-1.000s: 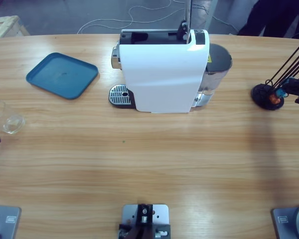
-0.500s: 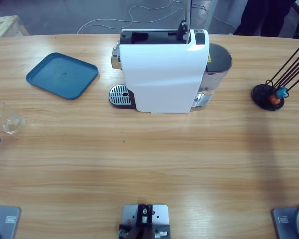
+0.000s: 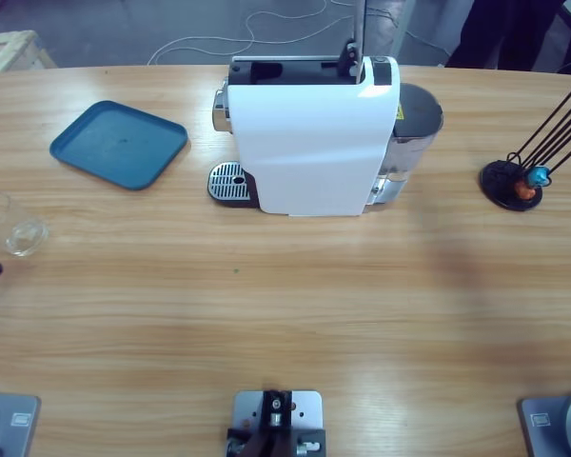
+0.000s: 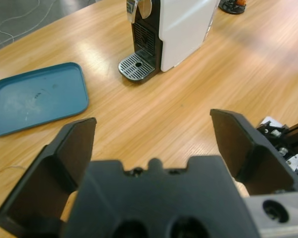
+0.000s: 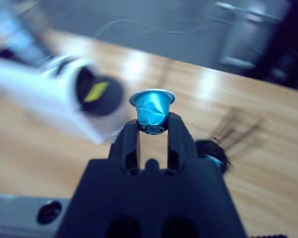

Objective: Pour coffee

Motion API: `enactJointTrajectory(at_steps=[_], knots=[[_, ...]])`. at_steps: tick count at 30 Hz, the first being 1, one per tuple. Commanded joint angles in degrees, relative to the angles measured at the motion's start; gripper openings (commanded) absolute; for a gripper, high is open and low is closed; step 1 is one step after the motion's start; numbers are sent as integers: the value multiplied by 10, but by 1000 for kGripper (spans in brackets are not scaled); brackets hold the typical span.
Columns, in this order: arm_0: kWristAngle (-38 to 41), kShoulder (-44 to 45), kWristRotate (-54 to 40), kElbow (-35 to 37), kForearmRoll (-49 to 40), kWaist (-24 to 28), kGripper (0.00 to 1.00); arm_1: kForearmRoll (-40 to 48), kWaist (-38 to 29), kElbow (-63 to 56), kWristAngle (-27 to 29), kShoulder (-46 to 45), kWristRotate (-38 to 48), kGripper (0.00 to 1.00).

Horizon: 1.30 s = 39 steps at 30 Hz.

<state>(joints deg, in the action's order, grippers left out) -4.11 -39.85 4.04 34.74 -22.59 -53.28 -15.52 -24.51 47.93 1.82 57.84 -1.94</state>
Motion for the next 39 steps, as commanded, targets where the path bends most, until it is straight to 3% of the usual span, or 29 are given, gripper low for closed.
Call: enactJointTrajectory(at_steps=[1, 5, 10, 16, 25, 39], knots=[[4, -65, -41, -14, 14, 8, 1000, -53, -213, 96, -15, 85, -53, 0], [5, -66, -37, -16, 18, 38, 1000, -54, -253, 180, -35, 180, -69, 0], [9, -72, -28, -27, 34, 53, 1000, -71, -258, 310, -66, 296, -95, 0], [9, -76, -26, -46, 61, 53, 1000, -148, -259, 427, -69, 421, -203, 0], [9, -73, -21, -49, 62, 53, 1000, -159, -258, 465, -61, 482, -307, 0], [15, -79, -20, -53, 71, 54, 1000, -155, -208, 494, -55, 543, -321, 0]])
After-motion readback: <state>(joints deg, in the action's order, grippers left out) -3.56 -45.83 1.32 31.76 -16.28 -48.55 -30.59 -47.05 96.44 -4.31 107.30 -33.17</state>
